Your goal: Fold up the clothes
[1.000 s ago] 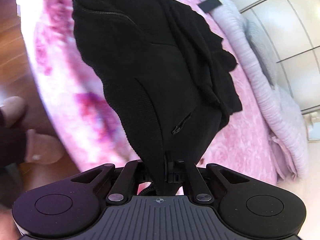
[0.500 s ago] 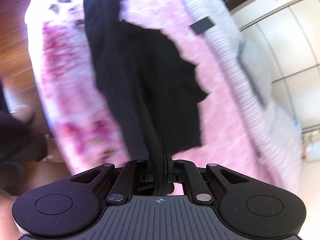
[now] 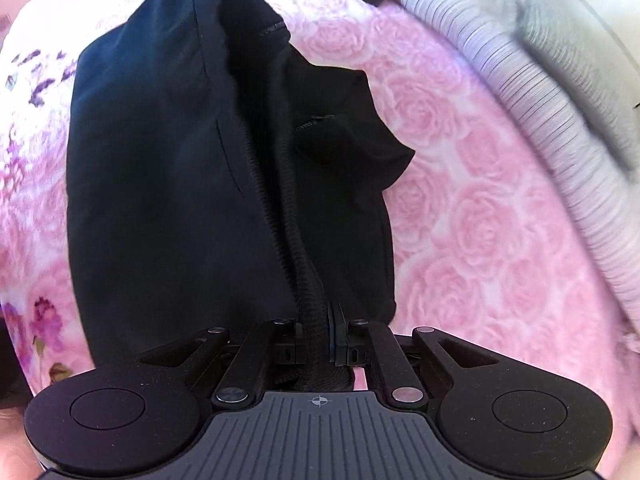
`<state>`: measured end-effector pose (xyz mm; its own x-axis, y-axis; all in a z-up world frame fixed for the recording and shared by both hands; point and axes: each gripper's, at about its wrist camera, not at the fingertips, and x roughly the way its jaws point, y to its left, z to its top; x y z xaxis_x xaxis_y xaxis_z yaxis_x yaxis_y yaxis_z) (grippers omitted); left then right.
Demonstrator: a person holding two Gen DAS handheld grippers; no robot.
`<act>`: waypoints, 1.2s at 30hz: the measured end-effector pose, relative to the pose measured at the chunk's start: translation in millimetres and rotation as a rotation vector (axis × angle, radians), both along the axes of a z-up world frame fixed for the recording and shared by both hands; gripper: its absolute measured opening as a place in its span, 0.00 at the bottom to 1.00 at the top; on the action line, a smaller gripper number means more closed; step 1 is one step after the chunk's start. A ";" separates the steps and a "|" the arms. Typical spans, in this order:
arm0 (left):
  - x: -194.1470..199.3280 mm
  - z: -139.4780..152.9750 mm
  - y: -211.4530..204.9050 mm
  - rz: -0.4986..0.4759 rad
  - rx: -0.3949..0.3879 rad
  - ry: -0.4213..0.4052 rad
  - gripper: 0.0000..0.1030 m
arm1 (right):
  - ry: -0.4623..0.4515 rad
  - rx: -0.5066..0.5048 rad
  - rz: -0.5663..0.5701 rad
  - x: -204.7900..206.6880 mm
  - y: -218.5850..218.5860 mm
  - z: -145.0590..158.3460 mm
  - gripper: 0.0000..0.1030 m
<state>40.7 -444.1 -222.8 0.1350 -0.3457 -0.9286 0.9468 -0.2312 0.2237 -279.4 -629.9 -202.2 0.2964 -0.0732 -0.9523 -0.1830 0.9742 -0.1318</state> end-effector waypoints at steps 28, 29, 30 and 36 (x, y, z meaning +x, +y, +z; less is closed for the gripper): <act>120.1 -106.0 -98.2 0.325 -0.021 0.041 0.20 | -0.169 0.358 -0.771 41.1 -160.4 -83.6 0.52; 116.5 -100.6 -95.0 0.331 -0.039 0.054 0.20 | -0.189 0.349 -0.807 36.4 -162.1 -81.3 0.55; 112.9 -95.2 -91.7 0.337 -0.058 0.067 0.19 | -0.204 0.336 -0.830 33.1 -162.1 -78.6 0.55; 60.9 -89.0 -87.9 0.256 -0.103 0.220 0.20 | -0.283 0.395 -0.963 13.7 -153.7 -65.7 0.55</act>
<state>101.6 -531.9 -311.7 0.0296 -0.4199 -0.9071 0.9993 0.0329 0.0174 -265.7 -783.6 -267.9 0.4916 -0.0961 -0.8655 0.6711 0.6751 0.3062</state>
